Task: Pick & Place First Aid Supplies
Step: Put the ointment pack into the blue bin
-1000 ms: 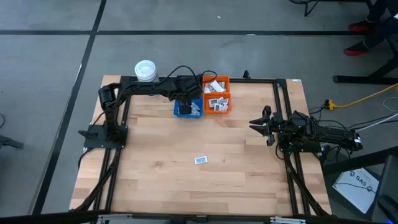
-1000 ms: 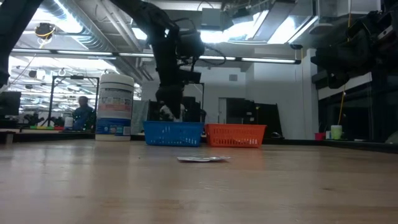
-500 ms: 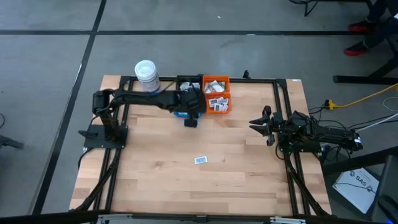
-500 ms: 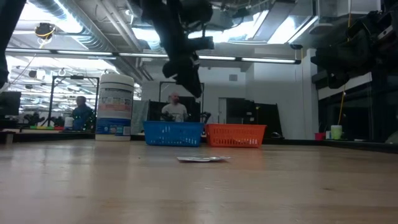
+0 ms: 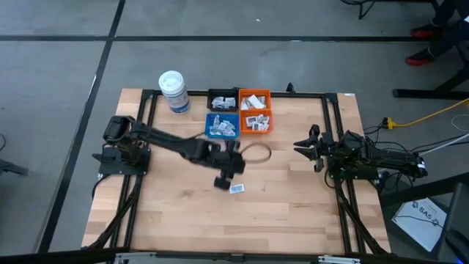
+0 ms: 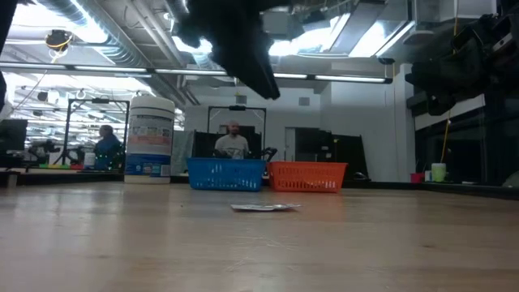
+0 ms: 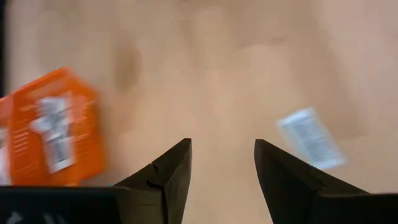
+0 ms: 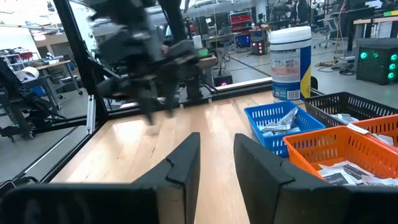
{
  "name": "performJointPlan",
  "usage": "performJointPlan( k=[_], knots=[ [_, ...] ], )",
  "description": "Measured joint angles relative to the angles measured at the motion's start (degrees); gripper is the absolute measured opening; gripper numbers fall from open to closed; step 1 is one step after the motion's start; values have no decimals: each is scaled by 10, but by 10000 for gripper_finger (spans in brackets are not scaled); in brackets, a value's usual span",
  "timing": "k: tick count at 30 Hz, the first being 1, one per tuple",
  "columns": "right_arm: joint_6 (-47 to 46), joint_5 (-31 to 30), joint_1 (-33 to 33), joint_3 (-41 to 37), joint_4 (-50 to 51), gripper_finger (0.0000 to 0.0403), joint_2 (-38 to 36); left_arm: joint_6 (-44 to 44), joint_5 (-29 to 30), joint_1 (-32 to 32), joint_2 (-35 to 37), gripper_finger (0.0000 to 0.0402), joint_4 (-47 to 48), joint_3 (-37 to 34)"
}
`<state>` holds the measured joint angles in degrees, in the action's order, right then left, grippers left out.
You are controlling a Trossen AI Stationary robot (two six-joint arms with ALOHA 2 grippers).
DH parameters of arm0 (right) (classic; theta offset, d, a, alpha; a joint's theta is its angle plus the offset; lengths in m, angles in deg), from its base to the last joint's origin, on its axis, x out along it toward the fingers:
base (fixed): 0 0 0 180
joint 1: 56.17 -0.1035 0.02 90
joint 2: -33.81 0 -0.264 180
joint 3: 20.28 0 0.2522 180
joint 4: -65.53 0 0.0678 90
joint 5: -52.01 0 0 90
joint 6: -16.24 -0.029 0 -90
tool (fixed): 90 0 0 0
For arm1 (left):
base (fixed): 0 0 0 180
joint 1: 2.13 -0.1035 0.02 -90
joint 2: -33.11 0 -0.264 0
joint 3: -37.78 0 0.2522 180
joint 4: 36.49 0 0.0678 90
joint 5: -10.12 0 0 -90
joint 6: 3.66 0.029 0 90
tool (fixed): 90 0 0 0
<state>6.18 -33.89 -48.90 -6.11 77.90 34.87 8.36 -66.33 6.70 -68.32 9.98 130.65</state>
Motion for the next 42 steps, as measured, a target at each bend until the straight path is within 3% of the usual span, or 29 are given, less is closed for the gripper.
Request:
performJointPlan(
  k=[7,13,28,36,42],
  knots=[
    [0,0,0,0,0,100,0,-55,-15,91,-22,169,-23,0],
    [0,0,0,0,0,100,0,-127,-16,121,-67,169,-61,0],
    [0,0,0,0,0,100,0,-268,-24,76,-171,169,-72,0],
    [0,0,0,0,0,100,0,-320,-98,49,-193,167,-72,3],
    [0,0,0,0,0,100,0,-344,-99,46,-192,113,-71,2]
  ],
)
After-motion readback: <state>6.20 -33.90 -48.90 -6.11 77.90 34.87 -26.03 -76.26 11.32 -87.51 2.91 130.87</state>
